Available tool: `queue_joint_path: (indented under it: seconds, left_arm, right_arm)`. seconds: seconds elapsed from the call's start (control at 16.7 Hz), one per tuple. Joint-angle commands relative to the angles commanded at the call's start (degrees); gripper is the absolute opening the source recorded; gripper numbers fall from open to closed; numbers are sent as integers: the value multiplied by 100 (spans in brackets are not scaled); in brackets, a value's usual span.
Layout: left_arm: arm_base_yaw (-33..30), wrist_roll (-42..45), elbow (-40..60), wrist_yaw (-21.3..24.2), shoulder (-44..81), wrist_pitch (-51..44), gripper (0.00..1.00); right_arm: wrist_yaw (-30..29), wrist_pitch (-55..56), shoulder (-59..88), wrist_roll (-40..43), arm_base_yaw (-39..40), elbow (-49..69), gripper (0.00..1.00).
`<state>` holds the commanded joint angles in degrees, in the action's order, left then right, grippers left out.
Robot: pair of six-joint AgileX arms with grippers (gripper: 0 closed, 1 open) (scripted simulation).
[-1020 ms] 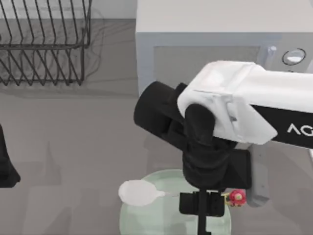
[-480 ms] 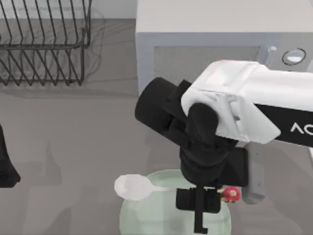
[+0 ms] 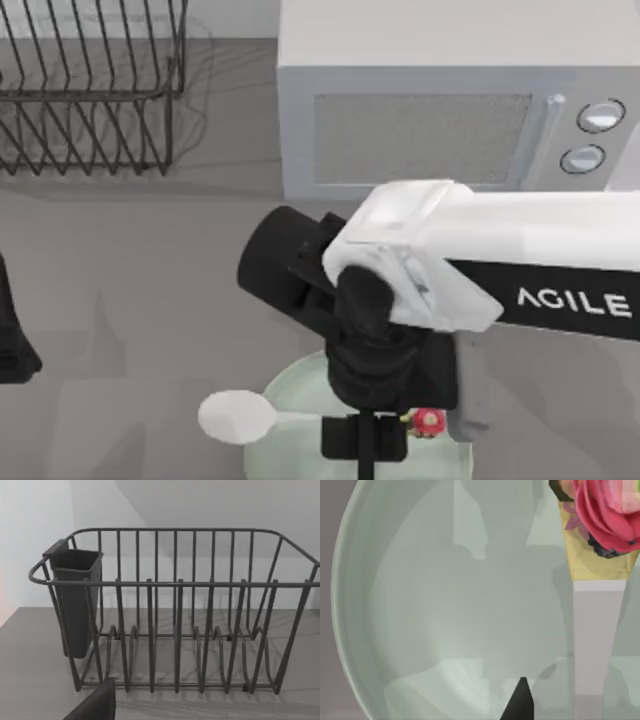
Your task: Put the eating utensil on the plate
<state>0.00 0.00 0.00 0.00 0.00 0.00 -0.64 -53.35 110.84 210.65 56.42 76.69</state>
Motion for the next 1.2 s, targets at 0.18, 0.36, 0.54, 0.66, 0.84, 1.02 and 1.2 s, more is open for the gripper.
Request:
queue_joint_path:
  seconds: [0.18, 0.36, 0.54, 0.66, 0.84, 1.02, 1.2]
  left_arm:
    - [0, 0, 0, 0, 0, 0, 100]
    - [0, 0, 0, 0, 0, 0, 100]
    - [0, 0, 0, 0, 0, 0, 100]
    - [0, 0, 0, 0, 0, 0, 100]
    - [0, 0, 0, 0, 0, 0, 100]
    - [0, 0, 0, 0, 0, 0, 100]
    - [0, 0, 0, 0, 0, 0, 100]
  right_arm:
    - [21, 143, 232, -8, 56, -165, 0]
    - [20, 153, 269, -11, 61, -201, 0]
    - [20, 153, 269, -11, 61, -201, 8]
    - [20, 153, 269, -11, 61, -201, 23]
    - [20, 153, 269, -11, 61, -201, 45]
    - [20, 153, 269, -11, 61, -201, 68]
    - [20, 153, 269, -11, 61, -201, 90]
